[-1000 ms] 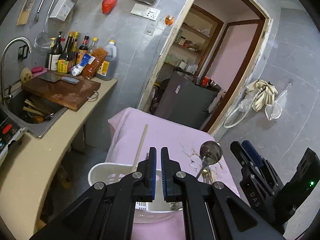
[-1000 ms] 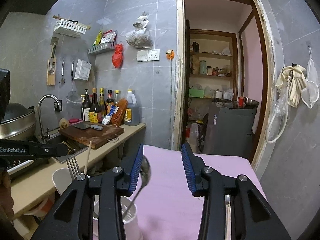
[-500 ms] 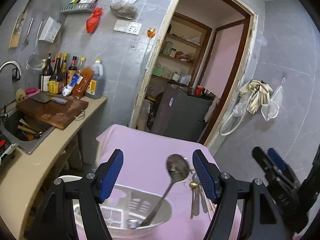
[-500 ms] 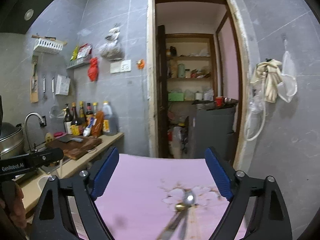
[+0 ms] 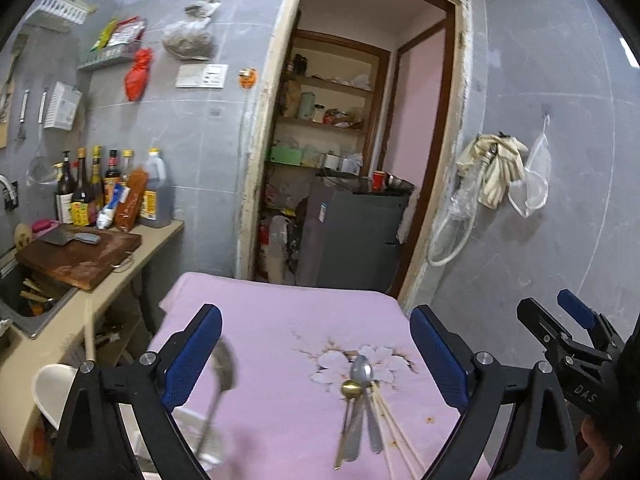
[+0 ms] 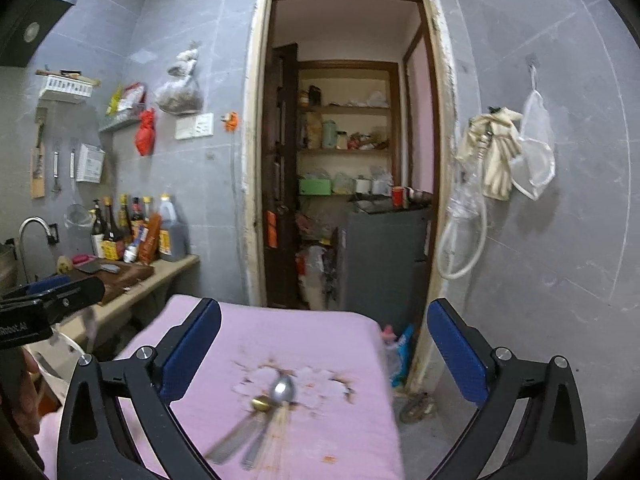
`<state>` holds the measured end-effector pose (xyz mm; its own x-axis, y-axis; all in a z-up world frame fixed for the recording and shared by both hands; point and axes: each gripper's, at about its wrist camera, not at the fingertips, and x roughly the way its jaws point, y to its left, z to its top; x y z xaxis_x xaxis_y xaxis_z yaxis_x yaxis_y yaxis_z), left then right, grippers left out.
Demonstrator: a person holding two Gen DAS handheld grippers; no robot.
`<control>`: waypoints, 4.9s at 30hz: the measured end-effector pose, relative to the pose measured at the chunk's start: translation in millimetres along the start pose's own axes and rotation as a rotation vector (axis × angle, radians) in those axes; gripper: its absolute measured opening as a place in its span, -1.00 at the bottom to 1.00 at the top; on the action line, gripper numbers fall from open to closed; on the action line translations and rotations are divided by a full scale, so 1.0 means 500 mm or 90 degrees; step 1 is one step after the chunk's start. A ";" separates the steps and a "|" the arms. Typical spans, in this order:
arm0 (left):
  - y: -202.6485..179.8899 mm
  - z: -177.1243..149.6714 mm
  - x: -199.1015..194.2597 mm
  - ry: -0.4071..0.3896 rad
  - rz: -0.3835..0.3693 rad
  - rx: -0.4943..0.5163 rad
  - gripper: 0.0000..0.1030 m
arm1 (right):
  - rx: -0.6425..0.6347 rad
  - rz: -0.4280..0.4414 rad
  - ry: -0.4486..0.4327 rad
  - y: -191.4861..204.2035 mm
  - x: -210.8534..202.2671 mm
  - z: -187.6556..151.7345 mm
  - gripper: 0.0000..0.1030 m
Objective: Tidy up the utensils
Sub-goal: 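Return the left tool to the gold spoon while the right tool moves to the chopsticks, then grasp the gold spoon with the left tool while the right tool grasps a chopstick, then carry the gold spoon into the white basket with the left tool while the right tool drops the chopstick in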
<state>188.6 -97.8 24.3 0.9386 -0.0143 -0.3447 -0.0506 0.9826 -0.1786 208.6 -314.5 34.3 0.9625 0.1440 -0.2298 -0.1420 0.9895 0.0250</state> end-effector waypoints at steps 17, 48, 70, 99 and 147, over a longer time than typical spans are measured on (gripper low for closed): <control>-0.109 -0.065 0.160 0.087 -0.033 0.018 0.84 | 0.083 0.005 0.116 -0.157 0.139 -0.150 0.96; -0.034 -0.259 0.376 0.368 -0.083 -0.028 -0.36 | -0.028 0.265 0.362 0.001 0.303 -0.337 -0.56; -0.036 -0.243 0.397 0.406 -0.040 0.005 -0.81 | -0.003 0.251 0.392 0.010 0.309 -0.324 -0.79; 0.014 -0.243 0.423 0.388 -0.053 -0.124 -0.79 | 0.087 0.278 0.479 0.040 0.426 -0.374 -0.91; -0.047 -0.157 0.263 0.261 -0.087 -0.008 -0.96 | 0.264 0.192 0.276 -0.059 0.259 -0.281 -0.92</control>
<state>286.3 -137.5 -89.1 0.7235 -0.2184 -0.6548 0.0576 0.9644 -0.2580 305.2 -326.2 -132.9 0.7025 0.4845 -0.5213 -0.2071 0.8400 0.5015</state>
